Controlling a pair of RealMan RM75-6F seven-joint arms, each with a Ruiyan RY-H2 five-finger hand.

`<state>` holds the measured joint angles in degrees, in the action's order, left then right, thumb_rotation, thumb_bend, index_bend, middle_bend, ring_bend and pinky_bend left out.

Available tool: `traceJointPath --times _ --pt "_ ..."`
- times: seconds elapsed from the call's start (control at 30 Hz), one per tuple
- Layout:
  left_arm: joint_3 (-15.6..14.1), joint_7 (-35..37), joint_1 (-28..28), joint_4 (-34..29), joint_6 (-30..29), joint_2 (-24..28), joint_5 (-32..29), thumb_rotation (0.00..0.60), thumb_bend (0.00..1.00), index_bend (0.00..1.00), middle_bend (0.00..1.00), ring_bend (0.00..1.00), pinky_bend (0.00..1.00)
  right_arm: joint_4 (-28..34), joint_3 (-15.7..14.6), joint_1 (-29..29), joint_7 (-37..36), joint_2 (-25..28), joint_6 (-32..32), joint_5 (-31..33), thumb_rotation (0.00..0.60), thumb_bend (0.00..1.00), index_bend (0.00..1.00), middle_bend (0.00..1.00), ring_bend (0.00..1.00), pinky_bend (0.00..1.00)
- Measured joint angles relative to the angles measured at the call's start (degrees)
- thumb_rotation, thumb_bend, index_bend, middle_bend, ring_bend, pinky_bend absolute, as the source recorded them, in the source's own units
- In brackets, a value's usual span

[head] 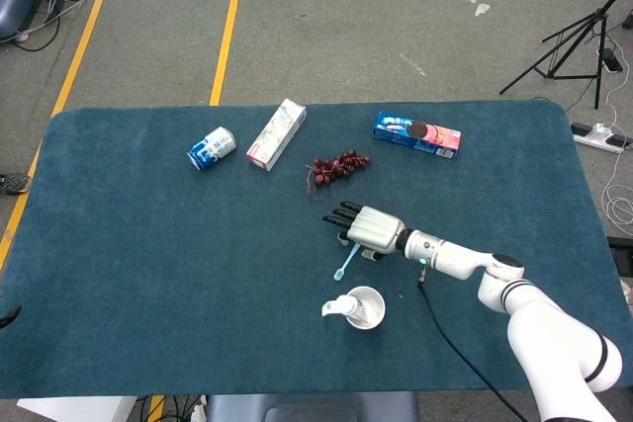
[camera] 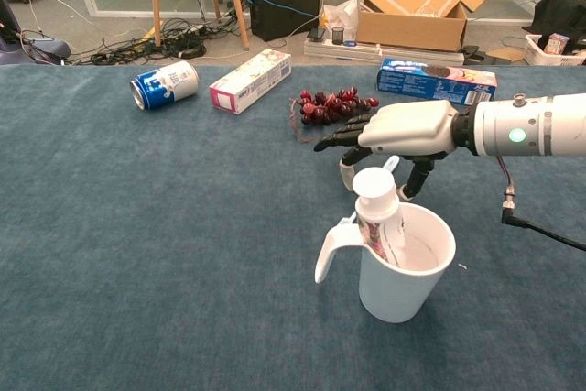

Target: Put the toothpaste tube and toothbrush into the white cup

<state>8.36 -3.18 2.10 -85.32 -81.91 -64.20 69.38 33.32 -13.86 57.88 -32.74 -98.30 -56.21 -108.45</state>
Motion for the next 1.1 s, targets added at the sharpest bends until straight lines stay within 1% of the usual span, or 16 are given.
traceJointPath --times 0.47,0.93,1.1 --pt "0.0 0.3 0.0 0.0 0.0 0.1 0.0 0.6 0.1 0.59 0.42 0.31 0.32 -2.7 -1.2 0.3 -1.8 -2.1 0.7 0.4 0.6 0.27 0.4 0.01 0.0 0.08" --pt "0.0 0.7 -0.2 -0.2 -0.3 0.4 0.2 0.6 0.1 0.59 0.42 0.31 0.32 -4.1 -1.8 0.4 -2.6 -3.4 1.0 0.9 0.6 0.27 0.4 0.01 0.0 0.08" --pt "0.0 0.7 -0.2 -0.3 -0.4 0.4 0.3 0.6 0.1 0.59 0.42 0.31 0.32 -4.4 -1.8 0.4 -2.5 -3.7 1.0 1.2 0.6 0.27 0.45 0.01 0.0 0.08"
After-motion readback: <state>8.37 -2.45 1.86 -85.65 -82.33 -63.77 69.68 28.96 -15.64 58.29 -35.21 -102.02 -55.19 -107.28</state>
